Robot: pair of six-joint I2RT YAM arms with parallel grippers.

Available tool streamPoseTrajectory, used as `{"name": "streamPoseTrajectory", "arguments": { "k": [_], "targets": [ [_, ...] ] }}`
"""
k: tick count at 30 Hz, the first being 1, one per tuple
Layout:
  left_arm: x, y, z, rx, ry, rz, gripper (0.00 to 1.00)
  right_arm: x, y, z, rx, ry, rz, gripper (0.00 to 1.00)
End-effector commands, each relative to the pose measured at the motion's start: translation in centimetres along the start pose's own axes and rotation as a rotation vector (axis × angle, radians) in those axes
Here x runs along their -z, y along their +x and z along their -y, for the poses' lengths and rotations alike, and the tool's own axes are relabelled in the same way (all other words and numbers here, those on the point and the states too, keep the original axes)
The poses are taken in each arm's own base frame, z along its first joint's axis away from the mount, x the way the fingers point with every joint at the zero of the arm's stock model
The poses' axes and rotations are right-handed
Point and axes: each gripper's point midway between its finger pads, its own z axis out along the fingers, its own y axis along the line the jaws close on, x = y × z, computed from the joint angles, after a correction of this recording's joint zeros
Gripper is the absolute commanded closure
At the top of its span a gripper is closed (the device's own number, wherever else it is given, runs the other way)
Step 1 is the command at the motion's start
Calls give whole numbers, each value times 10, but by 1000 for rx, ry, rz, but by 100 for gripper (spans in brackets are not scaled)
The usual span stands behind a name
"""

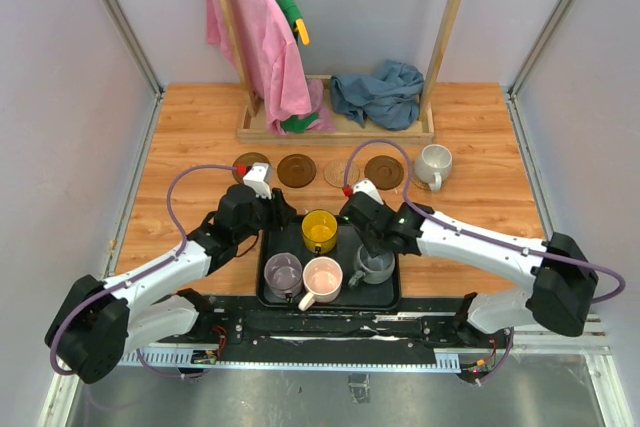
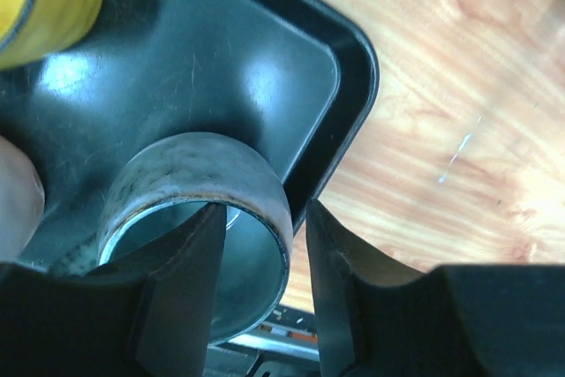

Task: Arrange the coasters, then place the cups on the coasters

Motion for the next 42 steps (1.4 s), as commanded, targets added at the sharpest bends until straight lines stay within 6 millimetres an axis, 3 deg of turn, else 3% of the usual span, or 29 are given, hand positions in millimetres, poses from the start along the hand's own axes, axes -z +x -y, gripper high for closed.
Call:
{"name": "streamPoseTrajectory", "arguments": {
  "k": [1, 9, 13, 17, 23, 27, 29, 37, 42],
  "targets": [
    [-2, -4, 2, -21, 2, 20, 55, -6, -38, 4, 92, 78, 98, 55],
    [-4, -2, -1, -27, -9, 19, 55, -25, -65, -8, 149, 61, 125, 44],
    [-5, -1, -1, -29, -10, 12, 55, -20, -72, -1, 133, 102, 138, 38],
    [-7, 0, 0, -29, -4, 8, 54, 4, -78, 18, 67, 155, 197, 32],
    [-8, 2, 1, -26, 5, 2, 55, 57, -83, 43, -83, 134, 332, 25],
    [-6, 0, 0, -27, -4, 15, 55, 67, -67, 48, -158, 92, 360, 16],
    [-5, -1, 0, -25, -6, 19, 55, 63, -53, 44, -197, 57, 336, 1],
    [-3, -4, -2, -30, -17, 20, 55, 40, 6, 12, -265, -96, 165, 2],
    [-2, -3, -4, -32, -29, 16, 55, 39, 11, -3, -263, -191, 193, 2]
  ]
}}
